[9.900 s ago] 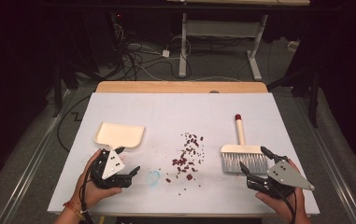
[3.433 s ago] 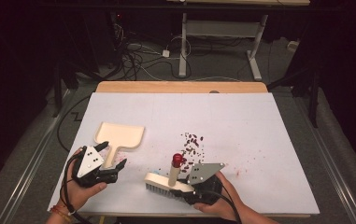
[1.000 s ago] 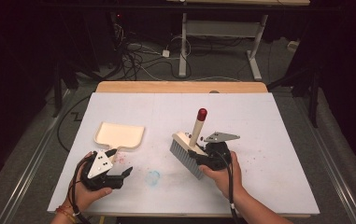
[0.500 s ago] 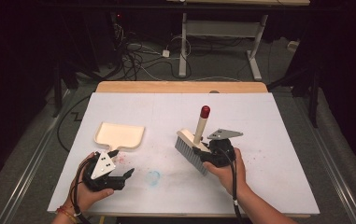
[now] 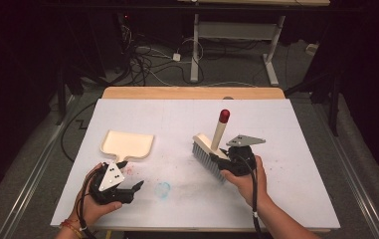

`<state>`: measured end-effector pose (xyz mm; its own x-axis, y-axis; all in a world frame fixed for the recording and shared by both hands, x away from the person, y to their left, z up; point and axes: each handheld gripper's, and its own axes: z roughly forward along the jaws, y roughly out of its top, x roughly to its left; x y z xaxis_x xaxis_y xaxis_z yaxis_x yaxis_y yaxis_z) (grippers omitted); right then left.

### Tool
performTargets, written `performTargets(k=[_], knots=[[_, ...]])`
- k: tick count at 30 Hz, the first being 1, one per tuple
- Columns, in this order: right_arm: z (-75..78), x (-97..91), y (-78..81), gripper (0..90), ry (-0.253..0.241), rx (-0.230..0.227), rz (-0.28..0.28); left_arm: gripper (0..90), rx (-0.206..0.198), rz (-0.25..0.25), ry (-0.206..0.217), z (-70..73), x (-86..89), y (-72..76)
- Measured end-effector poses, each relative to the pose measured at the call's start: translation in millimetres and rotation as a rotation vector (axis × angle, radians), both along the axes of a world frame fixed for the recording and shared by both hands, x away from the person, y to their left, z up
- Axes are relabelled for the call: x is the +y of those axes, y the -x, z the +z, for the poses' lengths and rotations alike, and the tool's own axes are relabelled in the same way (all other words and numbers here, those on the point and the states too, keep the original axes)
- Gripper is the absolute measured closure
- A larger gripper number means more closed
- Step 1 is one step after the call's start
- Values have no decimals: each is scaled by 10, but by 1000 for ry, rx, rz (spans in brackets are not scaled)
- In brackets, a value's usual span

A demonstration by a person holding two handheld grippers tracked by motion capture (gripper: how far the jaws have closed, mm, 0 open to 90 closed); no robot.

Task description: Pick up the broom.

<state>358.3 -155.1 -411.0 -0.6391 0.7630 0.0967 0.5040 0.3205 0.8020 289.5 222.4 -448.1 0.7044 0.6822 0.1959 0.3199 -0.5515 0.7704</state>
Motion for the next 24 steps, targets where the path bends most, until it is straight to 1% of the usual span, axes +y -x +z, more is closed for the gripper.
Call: performTargets(k=[1, 2, 3, 5, 7, 8, 9, 10, 11, 13, 14, 15, 16, 17, 18, 19, 20, 21, 22, 23, 24], knots=[[31, -18, 11, 675, -9, -10, 7, 184, -11, -2, -3, 3, 3, -4], [68, -36, 24, 675, -20, -12, 13, 184, -9, -1, -3, 3, 5, -4], [106, -64, 35, 676, -27, -19, 20, 184, 0, 1, 0, 0, 5, 0], [179, -130, 57, 675, -39, -43, 24, 184, 0, 3, -2, -1, 7, 0], [248, -210, 70, 675, -32, -70, 15, 184, 0, 3, -1, -2, 6, 0], [276, -255, 71, 675, -26, -85, 9, 184, -9, 0, -7, -1, 5, -4], [300, -301, 68, 675, -19, -96, -1, 184, -9, 0, -7, -1, 5, -4], [300, -301, 68, 675, -19, -96, -1, 184, 1, 3, -5, -4, 3, 0], [325, -400, 45, 675, -12, -111, -22, 184, 2, 3, -5, -6, 3, -1], [317, -486, 15, 675, 2, -107, -37, 184, 3, 4, -5, -9, -1, -1], [317, -486, 15, 675, 2, -107, -37, 184, 3, 4, -6, -9, -3, 0], [282, -552, -10, 675, 27, -108, -50, 184, 4, 2, -6, -11, -4, 0], [261, -576, -20, 675, 41, -111, -48, 184, 5, 2, -7, -13, -6, 0], [261, -576, -20, 675, 41, -111, -48, 184, -4, -2, -12, -13, -7, -6], [239, -597, -33, 675, 58, -120, -46, 184, 7, 0, -10, -18, -11, -4], [223, -614, -53, 675, 70, -124, -49, 184, 9, 0, -11, -22, -16, -7], [194, -640, -123, 675, 86, -144, -26, 184, -1, -5, -16, -21, -19, -13], [179, -644, -171, 675, 94, -153, -22, 184, -1, -7, -18, -23, -24, -15], [179, -644, -171, 675, 94, -153, -22, 184, 11, -8, -15, -29, -33, -13], [160, -639, -226, 675, 99, -165, -6, 184, 1, -14, -25, -29, -37, -22], [138, -634, -292, 675, 111, -183, 23, 184, 3, -16, -28, -31, -45, -25]])
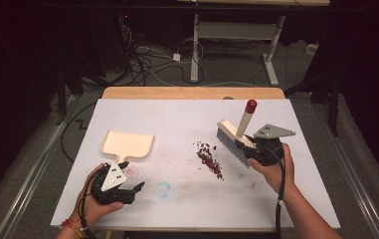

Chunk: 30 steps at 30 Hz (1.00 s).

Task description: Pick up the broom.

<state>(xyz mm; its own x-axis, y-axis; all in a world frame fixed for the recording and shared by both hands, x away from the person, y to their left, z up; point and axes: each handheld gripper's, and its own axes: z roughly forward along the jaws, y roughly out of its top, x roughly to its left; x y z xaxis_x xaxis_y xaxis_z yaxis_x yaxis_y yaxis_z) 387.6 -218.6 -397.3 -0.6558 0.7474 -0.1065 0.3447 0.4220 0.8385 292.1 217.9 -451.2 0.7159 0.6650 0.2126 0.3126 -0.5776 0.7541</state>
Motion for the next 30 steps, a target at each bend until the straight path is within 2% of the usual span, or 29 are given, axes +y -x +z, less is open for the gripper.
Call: performTargets(k=[1, 2, 3, 4, 5, 6, 7, 8, 9, 11, 12, 14, 15, 16, 17, 20, 21, 23, 25, 29, 30], knots=[[-53, 19, -151, 675, 17, -10, 70, 184, -2, -3, -7, -1, -5, -5], [-53, 19, -151, 675, 17, -10, 70, 184, -1, -5, -12, 0, -8, -10], [-112, 61, -308, 675, 46, -12, 108, 184, 1, -5, -10, -2, -12, -16], [-112, 61, -308, 675, 46, -12, 108, 184, 2, -7, -12, -4, -15, -23], [-148, 120, -451, 675, 67, -13, 131, 184, 2, -9, -18, -5, -17, -27], [-148, 120, -451, 675, 67, -13, 131, 184, 4, -11, -18, -7, -18, -31], [-166, 182, -593, 675, 75, -4, 170, 184, 4, -10, -17, -10, -18, -34], [-166, 182, -593, 675, 75, -4, 170, 184, 5, -10, -16, -12, -17, -37], [-185, 259, -711, 675, 94, -8, 203, 184, 7, -12, -15, -12, -12, -37], [-206, 329, -809, 675, 106, -20, 242, 184, 14, -13, 9, -8, 9, -34], [-206, 329, -809, 675, 106, -20, 242, 184, 24, -11, 24, -9, 21, -29], [-226, 379, -887, 675, 89, -23, 298, 184, 15, -12, 25, -9, 44, -32], [-257, 425, -937, 675, 109, -41, 338, 184, 27, -10, 29, -13, 50, -29], [-257, 425, -937, 675, 109, -41, 338, 184, 28, -10, 32, -16, 57, -30], [-293, 450, -975, 675, 106, -37, 369, 184, 30, -11, 33, -18, 61, -33], [-298, 456, -989, 675, 97, -32, 401, 184, 43, -19, 33, -31, 56, -38], [-298, 454, -977, 675, 98, -26, 441, 184, 45, -23, 27, -35, 50, -39], [-297, 450, -962, 675, 101, -25, 459, 184, 48, -30, 17, -42, 37, -37], [-302, 436, -938, 675, 91, -19, 515, 184, 52, -36, 13, -44, 25, -33], [-295, 416, -879, 674, 124, -17, 572, 184, 52, -44, 8, -42, 10, -30], [-288, 383, -873, 674, 122, -17, 607, 184, 54, -45, 8, -44, 7, -31]])
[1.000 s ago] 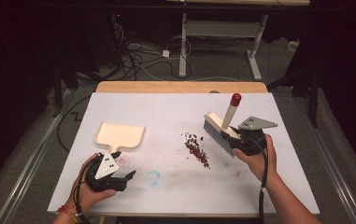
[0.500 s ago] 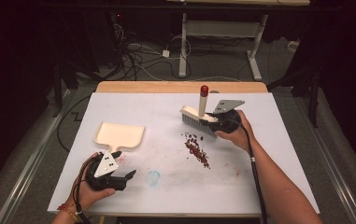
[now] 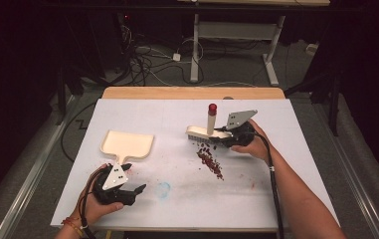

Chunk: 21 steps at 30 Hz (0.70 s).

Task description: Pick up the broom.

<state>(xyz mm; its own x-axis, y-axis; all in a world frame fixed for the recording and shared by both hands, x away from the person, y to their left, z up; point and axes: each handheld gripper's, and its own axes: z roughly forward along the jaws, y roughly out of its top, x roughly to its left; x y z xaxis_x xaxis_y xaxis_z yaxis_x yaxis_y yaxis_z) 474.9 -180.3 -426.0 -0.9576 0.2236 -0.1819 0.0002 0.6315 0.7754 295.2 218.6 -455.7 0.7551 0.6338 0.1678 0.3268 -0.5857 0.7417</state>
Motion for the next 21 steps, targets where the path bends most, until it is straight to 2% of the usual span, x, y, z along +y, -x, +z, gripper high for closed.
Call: performTargets(k=[2, 3, 9, 12, 14, 21], knots=[[0, -16, 13, 674, 4, 8, 5, 184, 1, -4, -3, -4, -3, 0], [-10, -46, 44, 673, 9, -3, 29, 184, 2, -6, -4, -5, -3, 1], [-31, -99, 115, 671, 20, 0, 75, 185, 3, -8, -3, -2, 0, 7], [-21, -132, 153, 672, 16, 16, 98, 186, 4, -11, -7, -4, -11, 9], [-19, -143, 191, 671, 21, -2, 114, 186, 6, -13, -9, -6, -13, 7], [-54, -197, 356, 670, 8, -3, 129, 186, 7, -18, -14, -7, -23, 14]])
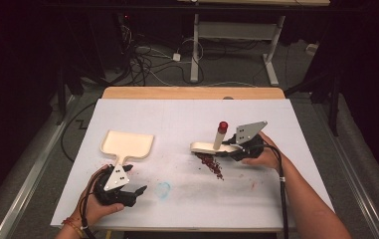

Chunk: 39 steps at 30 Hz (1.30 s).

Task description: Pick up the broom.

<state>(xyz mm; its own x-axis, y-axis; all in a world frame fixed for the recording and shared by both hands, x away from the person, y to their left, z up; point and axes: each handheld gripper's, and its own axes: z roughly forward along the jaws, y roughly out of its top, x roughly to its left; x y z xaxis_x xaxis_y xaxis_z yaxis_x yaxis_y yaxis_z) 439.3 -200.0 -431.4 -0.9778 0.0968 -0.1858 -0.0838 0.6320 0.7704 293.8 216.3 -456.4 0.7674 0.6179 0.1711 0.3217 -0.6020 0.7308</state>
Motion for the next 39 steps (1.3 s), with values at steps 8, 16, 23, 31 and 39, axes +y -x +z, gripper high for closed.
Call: performTargets(k=[8, 16, 23, 31, 39], knots=[[26, -6, 140, 672, 6, -26, 8, 187, 2, -6, -8, -4, -18, 2], [37, -1, 181, 673, 10, -34, 17, 187, 2, -7, -11, -5, -22, 8], [119, -71, 197, 675, -49, -65, -83, 187, 0, -7, -12, -3, -28, 7], [295, -223, 532, 675, -102, -50, -92, 187, -1, 0, -25, -2, -34, 18], [269, -520, 965, 675, -37, 11, -50, 188, -2, -3, -24, -1, -43, 27]])
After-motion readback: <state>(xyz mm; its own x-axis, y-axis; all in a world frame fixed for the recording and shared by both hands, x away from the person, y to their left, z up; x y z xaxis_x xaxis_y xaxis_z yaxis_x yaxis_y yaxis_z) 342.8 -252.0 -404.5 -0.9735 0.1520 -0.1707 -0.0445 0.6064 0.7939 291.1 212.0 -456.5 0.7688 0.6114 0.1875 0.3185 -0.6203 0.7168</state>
